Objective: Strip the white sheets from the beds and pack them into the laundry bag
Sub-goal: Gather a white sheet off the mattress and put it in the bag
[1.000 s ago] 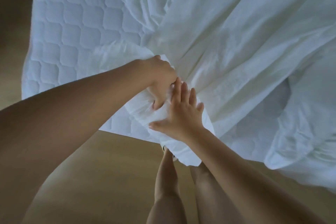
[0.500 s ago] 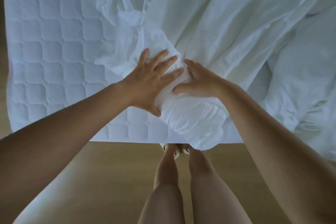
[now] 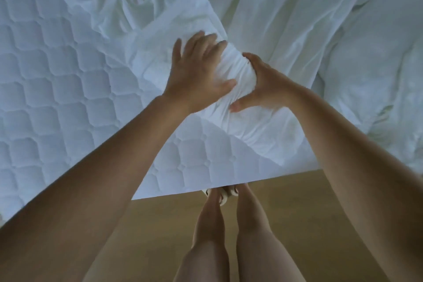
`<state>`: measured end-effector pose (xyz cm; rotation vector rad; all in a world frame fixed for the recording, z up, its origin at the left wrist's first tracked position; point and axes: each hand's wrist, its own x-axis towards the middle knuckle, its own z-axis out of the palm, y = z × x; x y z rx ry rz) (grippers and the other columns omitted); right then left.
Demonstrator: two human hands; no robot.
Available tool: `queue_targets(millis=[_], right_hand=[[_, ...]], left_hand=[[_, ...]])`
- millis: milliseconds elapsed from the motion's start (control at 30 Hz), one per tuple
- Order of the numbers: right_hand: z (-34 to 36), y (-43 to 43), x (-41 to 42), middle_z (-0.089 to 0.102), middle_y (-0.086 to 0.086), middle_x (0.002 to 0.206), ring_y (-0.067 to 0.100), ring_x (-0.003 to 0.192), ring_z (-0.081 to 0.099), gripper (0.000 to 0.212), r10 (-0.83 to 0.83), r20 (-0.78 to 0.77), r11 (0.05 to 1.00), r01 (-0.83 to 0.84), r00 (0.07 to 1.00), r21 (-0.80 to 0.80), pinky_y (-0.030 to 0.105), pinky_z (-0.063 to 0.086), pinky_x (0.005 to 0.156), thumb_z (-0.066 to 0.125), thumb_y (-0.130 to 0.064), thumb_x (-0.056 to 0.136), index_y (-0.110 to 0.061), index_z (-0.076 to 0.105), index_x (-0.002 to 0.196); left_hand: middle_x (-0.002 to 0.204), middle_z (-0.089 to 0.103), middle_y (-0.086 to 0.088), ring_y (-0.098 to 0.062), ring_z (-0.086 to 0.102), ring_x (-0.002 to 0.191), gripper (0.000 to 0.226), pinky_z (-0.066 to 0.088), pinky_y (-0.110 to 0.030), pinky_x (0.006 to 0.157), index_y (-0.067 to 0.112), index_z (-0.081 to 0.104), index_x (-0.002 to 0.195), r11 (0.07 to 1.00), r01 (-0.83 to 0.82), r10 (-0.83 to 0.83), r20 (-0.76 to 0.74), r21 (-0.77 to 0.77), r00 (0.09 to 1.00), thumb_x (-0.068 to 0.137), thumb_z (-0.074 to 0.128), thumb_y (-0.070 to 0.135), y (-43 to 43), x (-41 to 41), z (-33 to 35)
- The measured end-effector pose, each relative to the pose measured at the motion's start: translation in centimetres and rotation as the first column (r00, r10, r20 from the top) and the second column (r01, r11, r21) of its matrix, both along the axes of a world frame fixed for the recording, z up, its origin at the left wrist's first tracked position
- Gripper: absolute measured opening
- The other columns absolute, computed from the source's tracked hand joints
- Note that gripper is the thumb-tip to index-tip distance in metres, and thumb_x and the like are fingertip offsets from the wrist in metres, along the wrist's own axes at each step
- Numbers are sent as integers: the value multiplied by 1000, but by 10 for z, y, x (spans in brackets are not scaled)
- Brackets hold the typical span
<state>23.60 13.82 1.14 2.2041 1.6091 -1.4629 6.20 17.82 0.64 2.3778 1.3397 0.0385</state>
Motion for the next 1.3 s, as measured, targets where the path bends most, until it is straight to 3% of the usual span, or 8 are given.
queue_targets(millis=[100, 200, 433, 600, 833, 1033, 1133, 1300], right_hand=[[-2, 11, 3, 47, -3, 136, 23, 123, 48, 136, -27, -49, 999, 26, 998, -24, 42, 43, 101, 82, -62, 28, -34, 21, 146], [-7, 13, -1, 54, -4, 126, 23, 116, 52, 117, -41, -44, 999, 42, 998, 14, 38, 44, 97, 87, -51, 42, -33, 29, 142], [-8, 17, -8, 60, -6, 112, 20, 105, 59, 97, -115, -100, 993, 118, 988, 27, 43, 49, 95, 90, -41, 42, -29, 48, 129], [-13, 15, -19, 66, -4, 105, 18, 96, 63, 75, -216, -225, 976, 209, 950, -55, 42, 53, 89, 92, -27, 46, -28, 58, 113], [-22, 1, -74, 71, -7, 105, 11, 95, 69, 66, -303, -484, 952, 238, 821, -193, 37, 54, 90, 87, -21, 60, -26, 60, 120], [-32, -53, -182, 70, -6, 107, 14, 96, 67, 65, -280, -556, 935, 90, 783, -344, 36, 55, 87, 85, -41, 61, -26, 60, 120], [-32, -66, -193, 52, 0, 135, 19, 120, 53, 100, -149, -400, 983, 93, 904, -158, 41, 44, 102, 78, -61, 57, -25, 37, 141], [-5, -79, -167, 34, 6, 147, 21, 135, 30, 81, 32, -226, 961, 32, 974, 273, 27, 25, 107, 65, -32, 85, -17, 20, 150]], left_hand=[[155, 21, -9, -29, 15, 144, 99, 12, -48, 115, 20, 25, 149, 857, -489, 513, 176, -164, 840, 71, 54, 73, -35, -18, -20], [157, 11, -9, -27, 13, 144, 110, 18, -44, 117, 22, 15, 152, 430, -731, 902, 218, -530, 372, 68, 78, 53, -41, -6, -29], [159, -4, -3, -21, -3, 147, 126, 11, -38, 117, 27, -2, 153, 284, -665, 956, 258, -690, 140, 63, 84, 47, -40, 4, -31], [148, 36, 4, -22, 45, 128, 131, 42, -50, 104, 39, 1, 149, -51, -259, 978, 5, -965, -211, 51, 87, 53, -59, -6, -35], [119, 52, 15, -5, 55, 105, 102, 51, -26, 82, 30, 30, 140, 82, -445, 979, 155, -892, -131, 54, 84, 41, -70, -73, -17], [127, 53, 2, -22, 55, 109, 96, 48, -42, 95, 27, 39, 135, -168, -762, 974, 11, -625, -224, 53, 81, 52, -120, -159, 4], [135, 45, -6, -29, 45, 123, 102, 39, -43, 103, 25, 33, 141, -155, -827, 985, -23, -540, -170, 55, 79, 57, -118, -155, 4], [145, 26, -8, -28, 27, 133, 113, 22, -41, 107, 25, 6, 151, -124, -886, 989, -131, -446, -72, 66, 73, 57, -103, -92, 6]])
